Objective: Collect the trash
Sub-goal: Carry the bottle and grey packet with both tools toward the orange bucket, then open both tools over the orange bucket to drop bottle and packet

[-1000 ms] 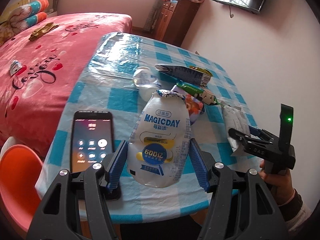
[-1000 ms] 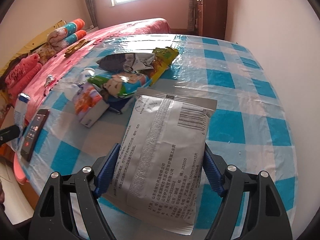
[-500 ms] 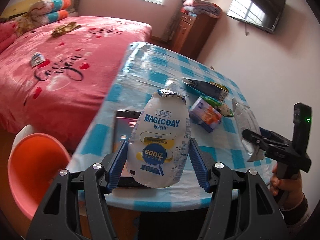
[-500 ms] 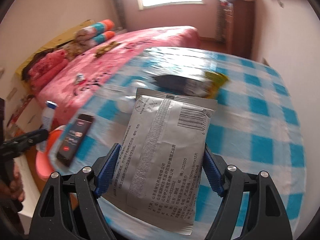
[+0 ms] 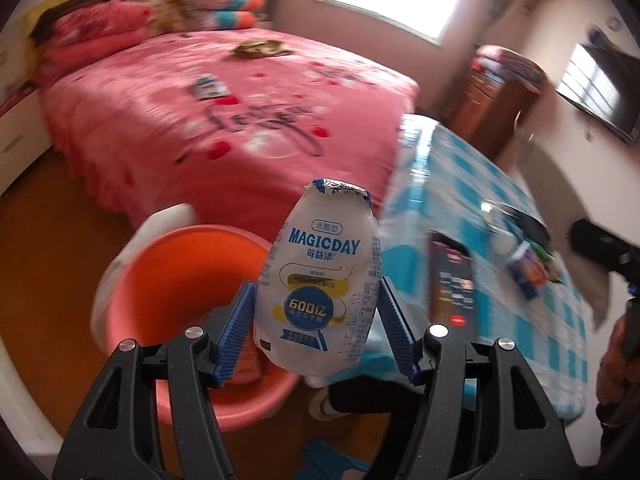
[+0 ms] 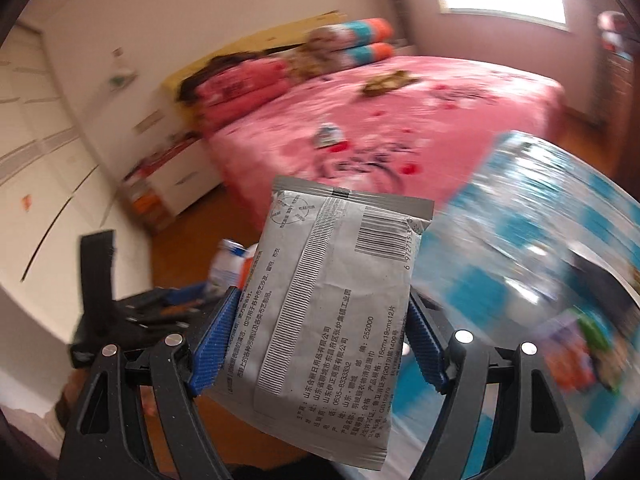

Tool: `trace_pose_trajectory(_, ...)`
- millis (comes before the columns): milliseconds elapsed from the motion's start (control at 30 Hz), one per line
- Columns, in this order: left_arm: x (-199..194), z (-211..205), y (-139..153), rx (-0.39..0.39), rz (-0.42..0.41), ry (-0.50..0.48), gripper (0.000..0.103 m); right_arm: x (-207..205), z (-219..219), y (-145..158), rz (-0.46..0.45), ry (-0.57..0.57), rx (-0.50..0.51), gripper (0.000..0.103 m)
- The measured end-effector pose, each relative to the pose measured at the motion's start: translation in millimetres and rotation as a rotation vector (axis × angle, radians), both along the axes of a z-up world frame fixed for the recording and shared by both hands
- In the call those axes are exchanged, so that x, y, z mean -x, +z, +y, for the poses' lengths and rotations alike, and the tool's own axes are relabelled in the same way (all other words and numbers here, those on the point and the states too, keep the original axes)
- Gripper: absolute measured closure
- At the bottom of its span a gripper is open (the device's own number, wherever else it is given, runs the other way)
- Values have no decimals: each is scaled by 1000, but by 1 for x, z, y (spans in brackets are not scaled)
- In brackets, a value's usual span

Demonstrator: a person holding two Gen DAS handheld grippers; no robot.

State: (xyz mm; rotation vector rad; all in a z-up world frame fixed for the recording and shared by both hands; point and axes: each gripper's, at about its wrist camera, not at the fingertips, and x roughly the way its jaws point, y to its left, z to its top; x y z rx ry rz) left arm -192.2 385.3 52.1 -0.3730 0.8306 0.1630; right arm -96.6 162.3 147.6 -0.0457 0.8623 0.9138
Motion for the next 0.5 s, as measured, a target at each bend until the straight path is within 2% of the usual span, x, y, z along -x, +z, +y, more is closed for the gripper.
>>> trace_pose_trajectory(200,15,36,-25,-1,50,103,40,1,79,-2,26,155,-1,25)
trace_pose_trajectory(500,26,61,-63,17,119,185,38,3,151,-33,110,249,29,24)
